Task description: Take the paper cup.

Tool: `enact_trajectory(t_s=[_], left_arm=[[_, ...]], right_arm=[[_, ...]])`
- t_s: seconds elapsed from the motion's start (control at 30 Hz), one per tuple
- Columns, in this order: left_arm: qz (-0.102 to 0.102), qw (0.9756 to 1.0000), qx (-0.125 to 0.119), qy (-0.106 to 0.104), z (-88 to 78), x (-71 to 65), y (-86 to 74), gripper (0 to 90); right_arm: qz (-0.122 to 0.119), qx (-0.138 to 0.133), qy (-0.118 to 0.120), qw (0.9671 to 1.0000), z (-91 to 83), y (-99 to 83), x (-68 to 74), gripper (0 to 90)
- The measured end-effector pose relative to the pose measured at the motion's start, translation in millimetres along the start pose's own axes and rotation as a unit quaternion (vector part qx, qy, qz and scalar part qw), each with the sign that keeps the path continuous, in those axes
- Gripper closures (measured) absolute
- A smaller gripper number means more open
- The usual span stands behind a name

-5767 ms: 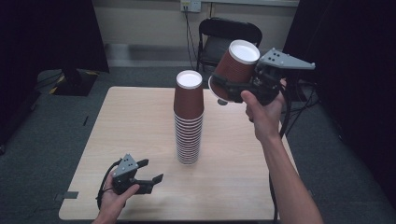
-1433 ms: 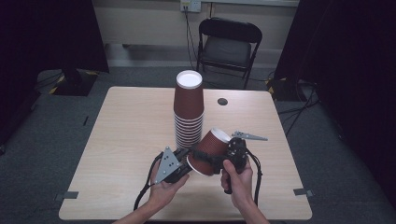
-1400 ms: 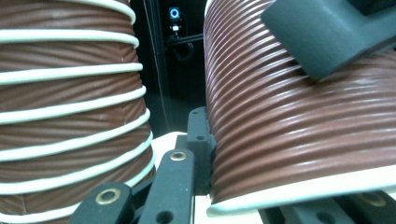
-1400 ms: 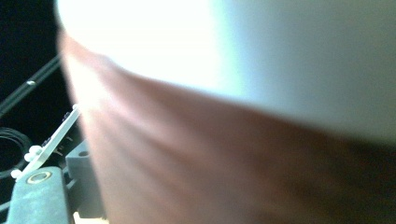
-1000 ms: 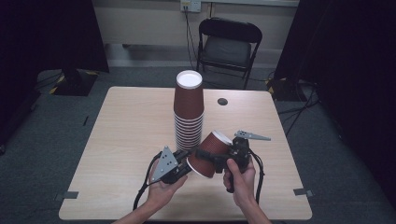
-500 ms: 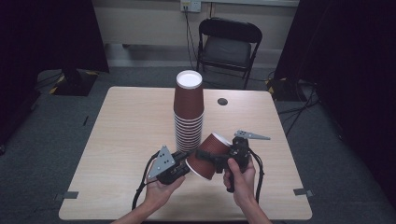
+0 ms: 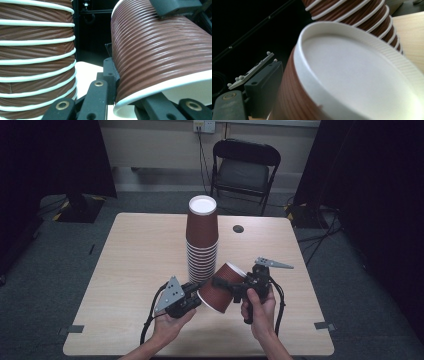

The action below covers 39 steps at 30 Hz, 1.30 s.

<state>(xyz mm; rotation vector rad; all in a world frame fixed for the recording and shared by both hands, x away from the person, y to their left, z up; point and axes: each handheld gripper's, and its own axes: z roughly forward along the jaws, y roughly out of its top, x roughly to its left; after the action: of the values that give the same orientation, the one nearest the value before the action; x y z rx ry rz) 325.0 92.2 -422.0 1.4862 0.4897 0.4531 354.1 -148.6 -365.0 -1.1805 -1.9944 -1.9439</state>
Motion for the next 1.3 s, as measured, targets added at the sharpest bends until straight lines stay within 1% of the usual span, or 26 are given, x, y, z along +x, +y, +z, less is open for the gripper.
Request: enact_trajectory(t_s=[0.03, 0.1, 0.13, 0.17, 0.23, 0.37, 0.53, 0.57, 0.63, 0.7, 0.77, 0.8, 0.83, 0.87, 0.9, 0.93, 0.97, 1.0, 1.03, 1.07, 1.1, 1.13, 1.2, 1.23, 1.27, 1.3], left_arm=[[0.0, 1.0, 0.0, 0.0, 0.0, 0.0, 0.0, 84.0], [-0.013, 0.9998, 0.012, -0.007, -1.2, 1.3, -0.8, 83.9], [-0.013, 0.9998, 0.012, -0.007, -1.2, 1.3, -0.8, 83.9], [-0.017, 0.9997, 0.015, -0.009, -1.5, 1.0, -1.1, 83.9], [-0.022, 0.9994, 0.025, -0.012, -3.4, 1.7, -0.3, 84.0], [-0.026, 0.9992, 0.029, -0.011, -5.4, 2.7, -0.1, 84.0], [-0.025, 0.9992, 0.03, -0.012, -8.1, 3.7, 0.3, 84.0], [-0.028, 0.999, 0.034, -0.011, -9.3, 4.1, 0.2, 84.0], [-0.028, 0.9988, 0.038, -0.011, -11.4, 4.9, -0.2, 84.0], [-0.034, 0.9984, 0.042, -0.016, -12.9, 6.3, 0.1, 84.0], [-0.035, 0.9982, 0.045, -0.017, -13.0, 6.3, 0.2, 84.0], [-0.041, 0.9972, 0.059, -0.02, -13.7, 7.0, 0.7, 84.0], [-0.044, 0.9967, 0.065, -0.022, -14.4, 7.2, 0.5, 84.0], [-0.044, 0.9967, 0.065, -0.022, -14.4, 7.2, 0.5, 84.1], [-0.047, 0.9956, 0.078, -0.022, -16.1, 8.4, -0.6, 84.3], [-0.047, 0.9956, 0.078, -0.022, -16.1, 8.4, -0.6, 84.3], [-0.053, 0.9944, 0.087, -0.026, -17.2, 9.8, -0.5, 84.3], [-0.06, 0.9937, 0.091, -0.028, -17.8, 10.6, -0.1, 84.4], [-0.06, 0.9937, 0.091, -0.028, -17.8, 10.6, -0.1, 84.4], [-0.069, 0.9917, 0.104, -0.033, -18.3, 11.6, 0.9, 84.3], [-0.069, 0.9917, 0.104, -0.033, -18.3, 11.6, 0.9, 84.4], [-0.08, 0.9888, 0.12, -0.038, -18.7, 13.0, 0.9, 84.4], [-0.08, 0.9875, 0.13, -0.038, -20.8, 14.7, 1.1, 84.5], [-0.087, 0.9862, 0.135, -0.04, -21.7, 15.9, 1.7, 84.5], [-0.087, 0.9862, 0.135, -0.04, -21.7, 15.9, 1.7, 84.5], [-0.091, 0.9844, 0.144, -0.044, -23.9, 18.2, 3.2, 84.5]], right_arm=[[0.001, -0.001, -0.001, 1.0, -0.3, 0.2, -0.5, 10.6], [0.0, 0.0, -0.005, 1.0, -1.6, 0.6, -2.0, 10.9], [0.001, 0.0, -0.003, 1.0, -1.9, 0.7, -2.7, 10.9], [0.001, -0.001, -0.006, 1.0, -2.4, 0.7, -3.2, 10.8], [0.001, 0.002, -0.005, 1.0, -2.1, 0.2, -4.1, 10.2], [0.002, 0.003, -0.003, 1.0, -0.2, -0.2, -4.3, 10.1], [0.001, 0.004, -0.002, 1.0, 1.5, 0.5, -3.3, 10.3], [-0.001, -0.005, -0.01, 0.9999, -0.1, 1.5, -2.4, 13.1], [0.0, -0.012, -0.01, 0.9999, -3.2, 3.8, -2.7, 13.0], [-0.006, -0.013, -0.008, 0.9999, -6.0, 5.8, -2.0, 12.9], [-0.009, -0.011, -0.01, 0.9998, -6.5, 6.0, -1.7, 12.9], [-0.01, -0.006, -0.016, 0.9998, -6.4, 5.2, -1.8, 12.7], [-0.012, -0.006, -0.018, 0.9997, -6.6, 4.9, -2.1, 12.9], [-0.012, -0.006, -0.018, 0.9997, -6.6, 4.9, -2.1, 12.9], [-0.017, -0.015, -0.008, 0.9997, -9.0, 4.8, -3.5, 12.9], [-0.016, -0.017, -0.008, 0.9997, -9.9, 5.4, -3.9, 12.9], [-0.014, -0.018, -0.008, 0.9997, -11.3, 6.4, -4.2, 12.9], [-0.016, -0.02, -0.006, 0.9997, -12.0, 6.8, -4.6, 12.9], [-0.018, -0.019, -0.004, 0.9996, -13.0, 7.3, -4.5, 12.9], [-0.023, -0.019, -0.003, 0.9996, -13.9, 7.7, -4.2, 13.0], [-0.023, -0.019, -0.003, 0.9996, -13.9, 7.7, -4.2, 13.0], [-0.035, -0.019, -0.003, 0.9992, -16.1, 8.5, -2.9, 13.0], [-0.04, -0.018, -0.005, 0.999, -18.0, 8.8, -1.8, 13.0], [-0.044, -0.016, -0.004, 0.9989, -19.0, 8.8, -1.7, 13.0], [-0.051, -0.013, -0.002, 0.9986, -20.0, 8.4, -1.8, 13.0], [-0.054, -0.009, -0.007, 0.9985, -20.9, 8.0, -1.6, 13.0]])
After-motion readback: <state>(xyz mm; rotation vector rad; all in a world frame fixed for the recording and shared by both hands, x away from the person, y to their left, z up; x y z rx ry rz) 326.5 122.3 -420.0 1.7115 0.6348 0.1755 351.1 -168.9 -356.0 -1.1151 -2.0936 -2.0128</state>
